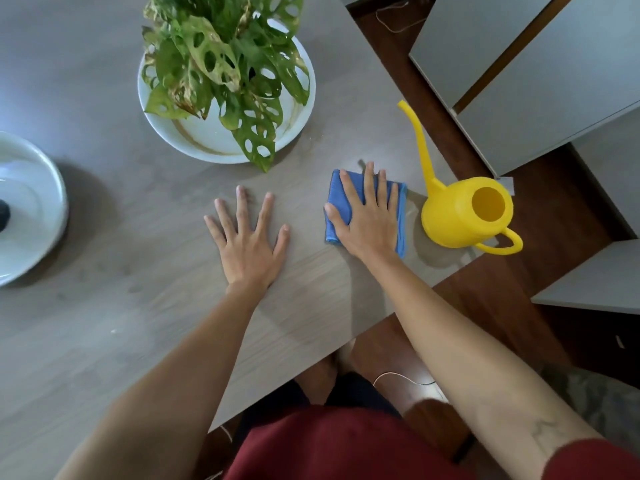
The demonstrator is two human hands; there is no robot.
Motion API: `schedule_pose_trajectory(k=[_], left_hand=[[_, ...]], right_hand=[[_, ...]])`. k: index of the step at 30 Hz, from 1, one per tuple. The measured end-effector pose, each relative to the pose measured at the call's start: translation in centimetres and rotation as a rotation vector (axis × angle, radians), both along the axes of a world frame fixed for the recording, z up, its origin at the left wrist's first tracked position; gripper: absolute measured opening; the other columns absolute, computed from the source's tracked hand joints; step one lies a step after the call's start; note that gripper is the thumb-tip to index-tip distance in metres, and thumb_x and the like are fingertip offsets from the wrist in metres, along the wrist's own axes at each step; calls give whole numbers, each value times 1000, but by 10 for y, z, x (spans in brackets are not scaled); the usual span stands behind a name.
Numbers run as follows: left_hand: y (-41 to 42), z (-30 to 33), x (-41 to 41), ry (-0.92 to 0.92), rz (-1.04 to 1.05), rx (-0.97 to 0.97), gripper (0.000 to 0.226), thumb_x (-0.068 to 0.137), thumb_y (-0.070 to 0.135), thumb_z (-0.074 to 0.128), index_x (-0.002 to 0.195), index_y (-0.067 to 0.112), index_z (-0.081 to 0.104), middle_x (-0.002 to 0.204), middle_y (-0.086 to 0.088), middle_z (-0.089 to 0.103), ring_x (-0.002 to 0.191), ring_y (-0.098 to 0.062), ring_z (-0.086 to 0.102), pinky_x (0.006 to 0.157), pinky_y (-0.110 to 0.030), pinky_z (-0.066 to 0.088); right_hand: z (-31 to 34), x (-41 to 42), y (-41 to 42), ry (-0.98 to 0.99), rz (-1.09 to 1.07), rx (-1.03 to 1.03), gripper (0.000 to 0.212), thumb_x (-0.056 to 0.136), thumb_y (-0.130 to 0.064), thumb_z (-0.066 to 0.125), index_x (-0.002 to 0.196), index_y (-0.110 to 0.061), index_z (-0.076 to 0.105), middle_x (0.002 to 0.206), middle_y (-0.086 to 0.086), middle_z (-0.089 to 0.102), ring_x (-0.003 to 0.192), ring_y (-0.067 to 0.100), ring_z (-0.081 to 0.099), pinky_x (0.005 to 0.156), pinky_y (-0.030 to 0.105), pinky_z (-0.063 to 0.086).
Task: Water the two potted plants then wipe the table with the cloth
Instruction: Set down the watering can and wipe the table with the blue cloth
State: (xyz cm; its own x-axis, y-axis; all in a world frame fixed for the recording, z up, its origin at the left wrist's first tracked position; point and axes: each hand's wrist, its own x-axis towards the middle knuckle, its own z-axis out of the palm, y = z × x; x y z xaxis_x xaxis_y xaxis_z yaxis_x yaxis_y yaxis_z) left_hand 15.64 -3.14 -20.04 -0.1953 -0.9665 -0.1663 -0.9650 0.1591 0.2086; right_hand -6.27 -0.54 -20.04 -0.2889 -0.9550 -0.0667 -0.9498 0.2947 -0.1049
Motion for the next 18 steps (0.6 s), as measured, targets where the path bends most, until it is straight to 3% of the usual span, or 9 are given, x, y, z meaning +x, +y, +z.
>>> schedule_pose_trajectory(k=[5,10,18], left_hand=[[-3,1,3,88,11,-24,64,96,61,40,154,38,27,167,-8,8,150,-46,0,119,-63,1],[-22,3,7,67,86,-25,69,95,66,34,155,33,27,167,-10,4,150,-44,-4,118,-66,-2],[-39,0,4,-24,127,21,73,93,72,25,157,38,15,167,-13,-5,150,-46,-6,115,-71,-2]], right_hand=[[0,48,47,-14,101,34,73,99,-68,29,161,-34,16,170,13,6,156,36,4,125,56,7],[-2,54,56,-27,104,26,73,96,-72,33,160,-38,18,170,11,6,157,35,4,125,56,7],[-4,-4,-16,7,-226,43,74,96,-74,24,160,-36,20,169,15,14,155,40,11,125,58,6]])
